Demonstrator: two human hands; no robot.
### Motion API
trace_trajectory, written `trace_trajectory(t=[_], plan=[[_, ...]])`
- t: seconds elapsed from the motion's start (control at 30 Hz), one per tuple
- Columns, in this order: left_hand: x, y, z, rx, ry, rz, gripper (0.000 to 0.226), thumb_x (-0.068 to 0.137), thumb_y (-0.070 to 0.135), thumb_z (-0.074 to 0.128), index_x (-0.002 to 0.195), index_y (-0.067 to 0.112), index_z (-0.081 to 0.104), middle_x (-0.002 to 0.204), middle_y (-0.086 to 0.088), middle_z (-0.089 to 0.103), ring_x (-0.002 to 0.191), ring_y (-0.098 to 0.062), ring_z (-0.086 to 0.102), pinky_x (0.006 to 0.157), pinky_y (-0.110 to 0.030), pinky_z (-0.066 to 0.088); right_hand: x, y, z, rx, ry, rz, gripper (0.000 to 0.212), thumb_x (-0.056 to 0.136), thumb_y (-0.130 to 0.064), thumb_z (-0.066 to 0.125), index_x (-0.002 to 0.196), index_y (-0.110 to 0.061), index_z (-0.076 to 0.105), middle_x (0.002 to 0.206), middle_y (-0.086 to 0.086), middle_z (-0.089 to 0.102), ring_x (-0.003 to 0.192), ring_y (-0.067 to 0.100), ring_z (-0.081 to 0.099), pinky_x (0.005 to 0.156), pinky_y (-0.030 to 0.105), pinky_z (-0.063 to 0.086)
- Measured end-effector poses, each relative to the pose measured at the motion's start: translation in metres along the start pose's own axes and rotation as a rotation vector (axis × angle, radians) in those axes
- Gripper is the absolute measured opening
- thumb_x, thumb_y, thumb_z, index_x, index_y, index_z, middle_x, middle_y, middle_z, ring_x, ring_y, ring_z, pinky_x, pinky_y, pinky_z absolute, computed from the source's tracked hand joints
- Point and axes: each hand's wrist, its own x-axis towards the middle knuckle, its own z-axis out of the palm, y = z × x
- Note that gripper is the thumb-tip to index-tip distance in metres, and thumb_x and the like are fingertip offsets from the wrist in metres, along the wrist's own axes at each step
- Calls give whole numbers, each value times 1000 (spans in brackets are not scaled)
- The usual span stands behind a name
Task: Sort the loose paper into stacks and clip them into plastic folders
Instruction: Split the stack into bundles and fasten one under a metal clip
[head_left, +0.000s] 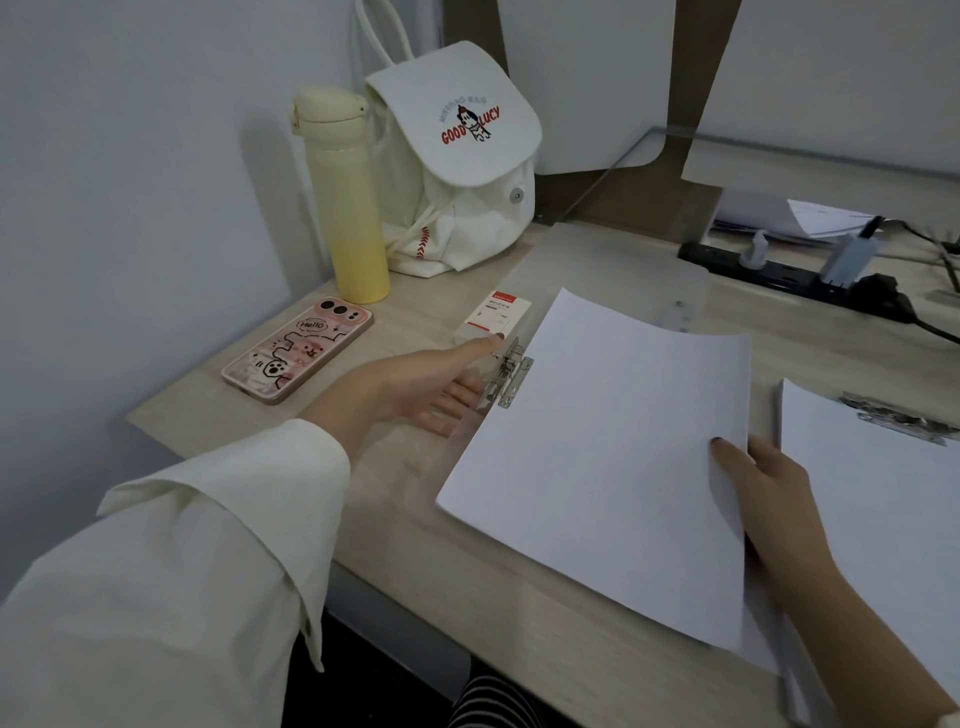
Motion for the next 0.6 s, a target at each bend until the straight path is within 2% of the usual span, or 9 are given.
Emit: trace_trajectory(t=[0.1,0.17,0.23,0.27,0.33,0.4,0.53,0.6], plan=[[1,-2,0,-10,6,18,68,84,65,40,119,9,57,105,-5,65,91,-16,62,79,-30,53,0,-1,0,3,-5,2,19,92,-19,47,85,-8,61,77,10,65,68,27,61,64,31,47],[0,-3,2,-12,3,33,59,87,59,43,116,9,59,101,-5,66,92,-17,62,90,-35,50,0,-1,0,9,-10,6,19,92,-19,48,87,-7,62,80,12,67,71,30,62,72,37,49],[-2,-4,3,-8,-4,57,51,89,52,45,113,10,61,98,-3,66,88,-16,61,93,-34,49,0,-1,0,5,-11,7,20,91,-19,48,90,-4,62,83,14,67,74,32,62,77,42,50],[-2,-5,4,4,-2,73,45,90,48,46,108,11,62,94,-1,66,84,-14,62,87,-30,51,0,-1,0,1,-9,4,21,91,-18,48,91,-3,62,83,15,66,75,32,62,77,42,49],[-4,-6,7,9,25,114,31,92,40,48,97,14,62,84,1,65,66,-6,63,66,-19,53,0,-1,0,-9,-5,-3,21,92,-18,48,92,-2,61,83,16,66,75,32,62,76,41,48],[-3,-9,12,1,52,171,24,94,31,48,98,12,62,80,2,66,51,1,61,51,-12,48,-1,-1,0,-18,-3,-8,21,92,-19,48,91,-3,61,83,15,66,74,32,61,75,39,48],[0,-21,20,-46,72,311,16,95,14,47,92,7,61,57,10,64,41,5,54,43,-7,38,0,-1,1,-34,-6,-11,25,92,-20,48,79,-1,55,77,19,60,69,29,56,68,35,42],[3,-26,23,-65,87,359,14,94,9,48,89,7,61,64,5,63,44,5,56,49,-8,42,2,1,1,-36,0,-11,29,92,-21,48,85,7,53,81,24,59,70,29,56,68,35,41]])
